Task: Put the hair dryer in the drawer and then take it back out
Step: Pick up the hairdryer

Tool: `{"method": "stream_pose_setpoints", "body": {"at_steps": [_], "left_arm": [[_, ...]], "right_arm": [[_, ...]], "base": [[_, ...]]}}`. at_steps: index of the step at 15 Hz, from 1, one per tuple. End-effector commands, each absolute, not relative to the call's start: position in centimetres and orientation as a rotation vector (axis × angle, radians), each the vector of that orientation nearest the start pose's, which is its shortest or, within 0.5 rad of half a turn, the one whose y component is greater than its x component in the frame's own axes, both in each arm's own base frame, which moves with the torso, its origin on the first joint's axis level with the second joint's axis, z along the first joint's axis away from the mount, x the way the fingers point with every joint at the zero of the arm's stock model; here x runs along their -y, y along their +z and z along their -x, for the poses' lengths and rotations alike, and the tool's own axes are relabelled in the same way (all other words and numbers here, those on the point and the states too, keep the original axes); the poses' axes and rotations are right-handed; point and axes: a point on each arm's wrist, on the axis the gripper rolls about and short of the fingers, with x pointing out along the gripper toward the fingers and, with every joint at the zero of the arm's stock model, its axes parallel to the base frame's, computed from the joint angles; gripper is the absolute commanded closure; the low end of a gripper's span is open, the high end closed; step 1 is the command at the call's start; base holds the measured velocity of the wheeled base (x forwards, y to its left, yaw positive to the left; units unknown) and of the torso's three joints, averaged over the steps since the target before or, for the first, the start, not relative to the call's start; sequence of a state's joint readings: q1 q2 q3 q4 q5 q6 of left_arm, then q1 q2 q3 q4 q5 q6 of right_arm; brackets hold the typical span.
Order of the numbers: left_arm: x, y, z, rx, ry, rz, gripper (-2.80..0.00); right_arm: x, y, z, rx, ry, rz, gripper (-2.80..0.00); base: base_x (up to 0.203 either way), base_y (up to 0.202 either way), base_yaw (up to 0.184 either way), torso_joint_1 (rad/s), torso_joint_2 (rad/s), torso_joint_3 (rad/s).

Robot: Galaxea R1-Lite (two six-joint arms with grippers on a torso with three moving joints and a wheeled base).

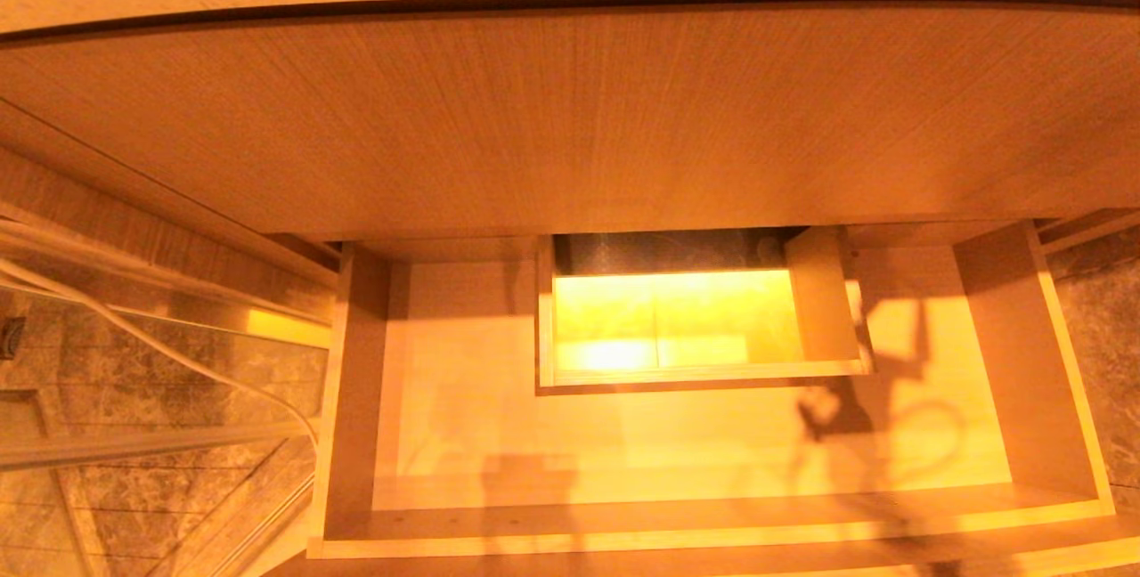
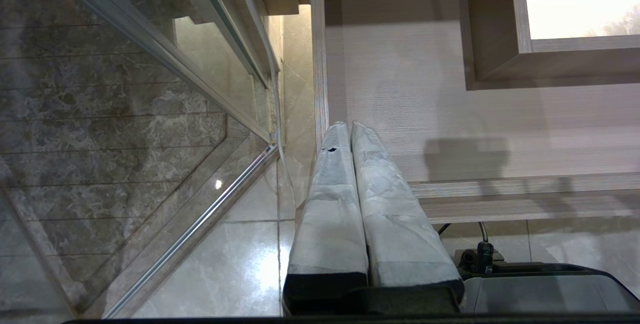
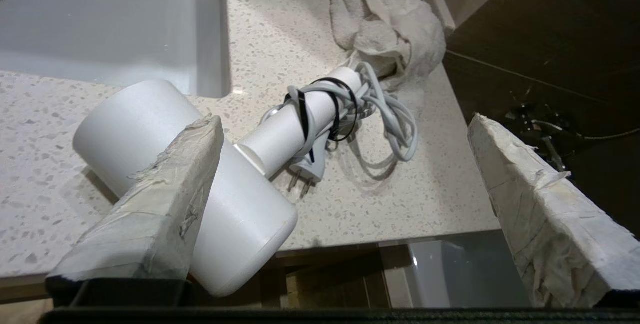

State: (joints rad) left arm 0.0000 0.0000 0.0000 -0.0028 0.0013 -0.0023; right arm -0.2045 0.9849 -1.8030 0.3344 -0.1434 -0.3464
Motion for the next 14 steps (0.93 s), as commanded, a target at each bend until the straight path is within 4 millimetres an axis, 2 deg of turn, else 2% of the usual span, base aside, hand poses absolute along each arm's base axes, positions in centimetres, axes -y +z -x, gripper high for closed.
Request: {"method": "stream_pose_setpoints", "body": {"at_steps": [1,4,8,14], "left_arm": [[0.0,7.6,2.3,0.003,0.002,0.003,0.00],[0.0,7.6,2.3,0.003,0.002,0.003,0.00],[0.0,7.6,2.3,0.003,0.002,0.003,0.00],[0.0,7.6,2.3,0.003,0.002,0.003,0.00]], "right_arm": [[-0.1,46.7,1.8,0.395,-0.394,0.340,-2.80],[-0.1,44.6,1.1,0.257,-0.275,0.306,-2.80],[0.0,44.6,0.7,0.278,-0.266,0.299,-2.80],[0.3,43.3,-0.5,0.213,-0.289,0.279,-2.80]], "base": [[0.000,0.000,0.000,0.000,0.00,0.000],[0.000,0.000,0.000,0.000,0.00,0.000],[0.000,0.000,0.000,0.000,0.00,0.000],[0.000,0.000,0.000,0.000,0.00,0.000]]}}
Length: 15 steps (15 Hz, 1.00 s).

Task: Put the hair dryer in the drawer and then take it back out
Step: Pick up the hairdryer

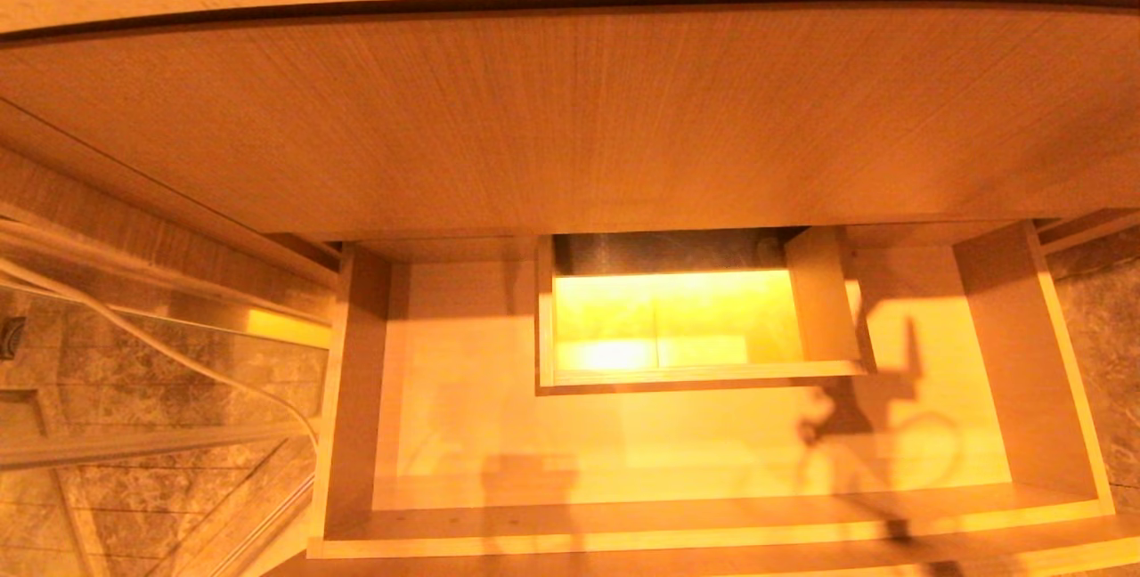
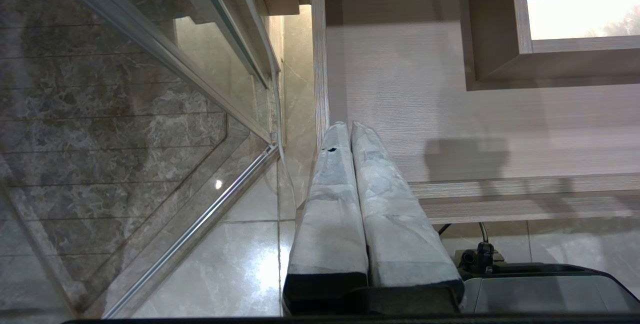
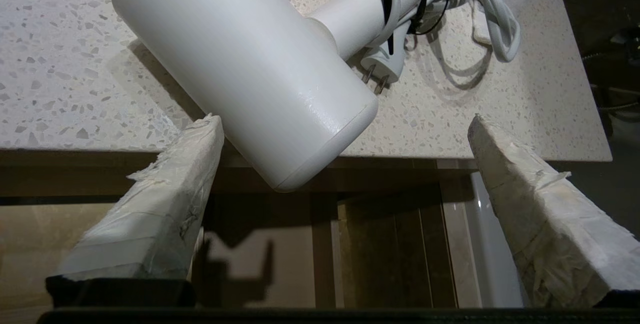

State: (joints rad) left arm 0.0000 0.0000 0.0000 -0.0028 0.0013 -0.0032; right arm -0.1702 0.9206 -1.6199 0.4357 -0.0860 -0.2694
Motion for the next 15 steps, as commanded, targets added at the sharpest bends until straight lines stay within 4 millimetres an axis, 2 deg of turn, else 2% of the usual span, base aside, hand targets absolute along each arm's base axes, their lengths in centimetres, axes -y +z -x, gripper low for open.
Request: {"method": "stream_pose_setpoints", "body": {"at_steps": [1,15], "left_arm": [[0.0,7.6,2.3,0.003,0.002,0.003,0.00],[0.0,7.6,2.3,0.003,0.002,0.003,0.00]], "right_arm": [[0.3,43.2,-0.5,0.208,-0.289,0.277,-2.80],[0.2,41.7,0.2,0.209,-0.287,0.205,-2.80]], "base": [[0.000,0.000,0.000,0.000,0.00,0.000],[0.000,0.000,0.000,0.000,0.00,0.000]]}}
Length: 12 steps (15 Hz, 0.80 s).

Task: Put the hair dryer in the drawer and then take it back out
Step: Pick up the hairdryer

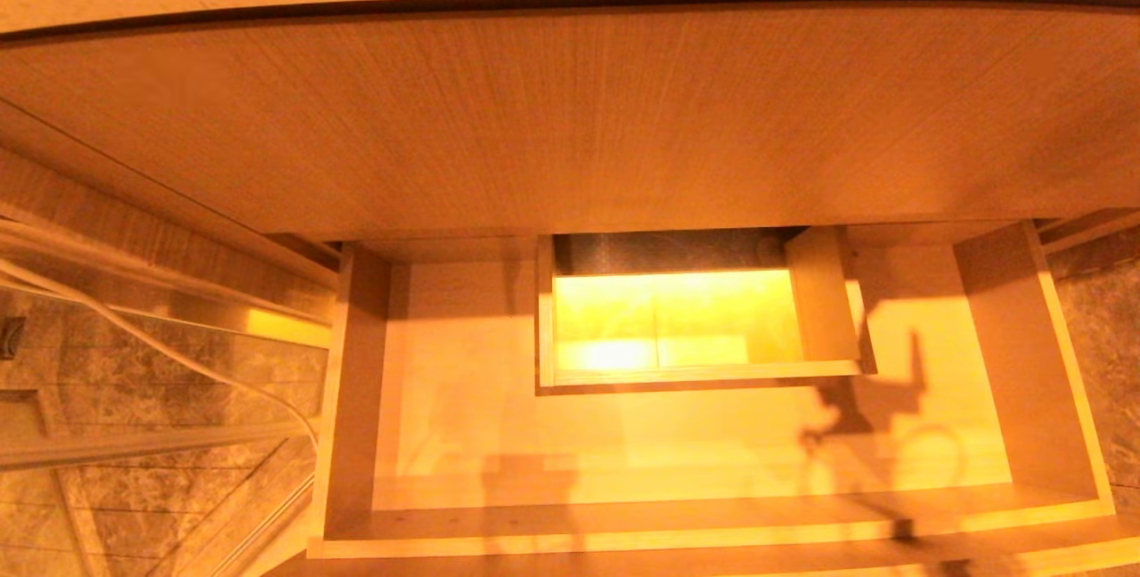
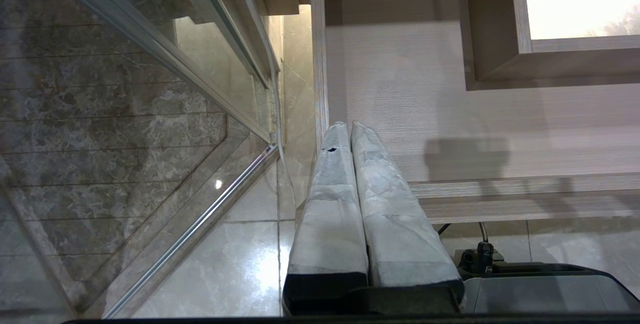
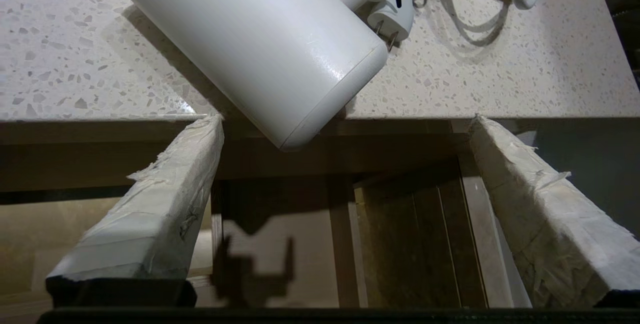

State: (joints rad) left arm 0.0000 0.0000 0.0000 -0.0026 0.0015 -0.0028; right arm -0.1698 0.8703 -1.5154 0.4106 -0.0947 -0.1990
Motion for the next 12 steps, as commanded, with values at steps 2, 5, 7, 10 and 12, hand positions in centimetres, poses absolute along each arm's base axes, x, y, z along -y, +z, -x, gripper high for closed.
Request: {"method": "stream_pose_setpoints", "body": {"at_steps": [2,5,7,10,12], "left_arm": [[0.0,7.6,2.3,0.003,0.002,0.003,0.00],[0.0,7.6,2.3,0.003,0.002,0.003,0.00],[0.0,7.6,2.3,0.003,0.002,0.003,0.00],[0.0,7.6,2.3,0.003,0.002,0.003,0.00],[0.0,7.6,2.3,0.003,0.002,0.003,0.00]], "right_arm": [[0.2,41.5,0.2,0.203,-0.285,0.204,-2.80],[0.2,41.2,0.0,0.189,-0.282,0.202,-2.80],[0.1,41.4,0.6,0.208,-0.273,0.207,-2.80],[-0.2,41.4,2.0,0.236,-0.282,0.269,-2.80],[-0.3,41.2,3.1,0.254,-0.286,0.310,-2.80]], "base": [[0.000,0.000,0.000,0.000,0.00,0.000],[0.000,0.000,0.000,0.000,0.00,0.000],[0.000,0.000,0.000,0.000,0.00,0.000],[0.000,0.000,0.000,0.000,0.00,0.000],[0.000,0.000,0.000,0.000,0.00,0.000]]}}
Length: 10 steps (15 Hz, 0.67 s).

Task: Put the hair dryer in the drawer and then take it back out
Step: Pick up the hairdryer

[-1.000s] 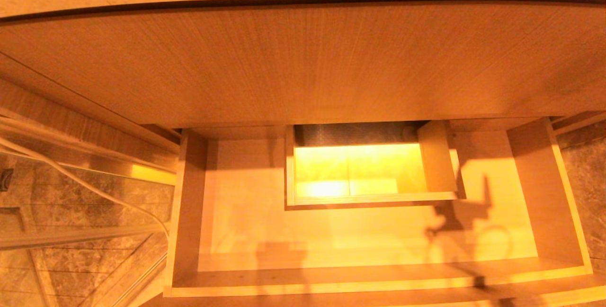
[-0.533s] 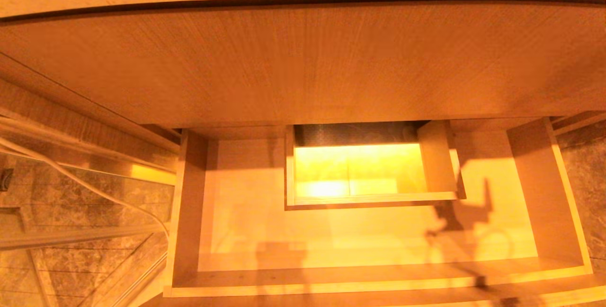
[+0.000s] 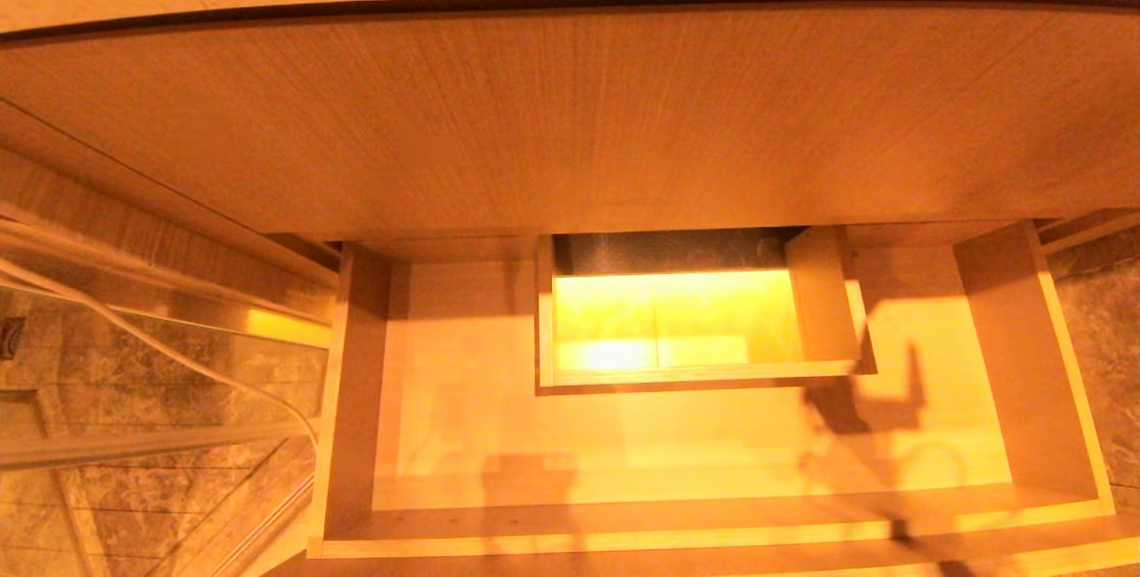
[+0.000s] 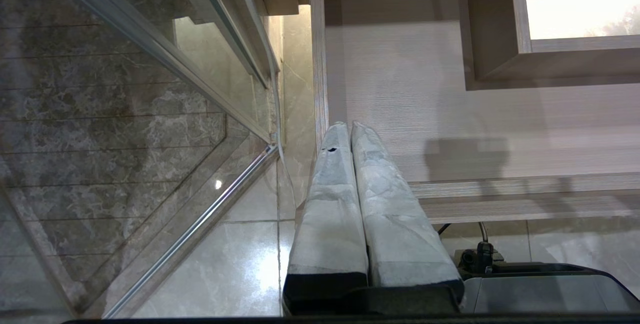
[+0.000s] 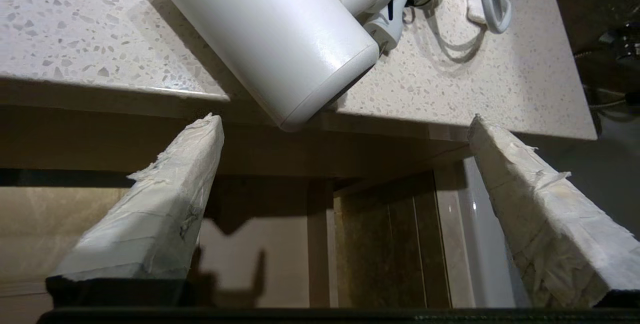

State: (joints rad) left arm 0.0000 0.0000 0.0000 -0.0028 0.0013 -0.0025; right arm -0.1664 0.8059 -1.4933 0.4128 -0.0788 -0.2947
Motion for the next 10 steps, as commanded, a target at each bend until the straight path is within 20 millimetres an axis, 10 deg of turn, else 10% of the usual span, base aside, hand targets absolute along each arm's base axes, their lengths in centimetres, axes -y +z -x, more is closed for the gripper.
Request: {"method": "stream_pose_setpoints", "body": {"at_steps": [1,10], "left_arm": [[0.0,7.6,2.3,0.003,0.002,0.003,0.00],[0.0,7.6,2.3,0.003,0.002,0.003,0.00]], "right_arm": [[-0.4,41.0,3.6,0.264,-0.288,0.320,-2.80],[-0.9,40.1,5.7,0.289,-0.281,0.432,-2.80]], "base": [[0.000,0.000,0.000,0.000,0.00,0.000],[0.000,0.000,0.000,0.000,0.00,0.000]]}}
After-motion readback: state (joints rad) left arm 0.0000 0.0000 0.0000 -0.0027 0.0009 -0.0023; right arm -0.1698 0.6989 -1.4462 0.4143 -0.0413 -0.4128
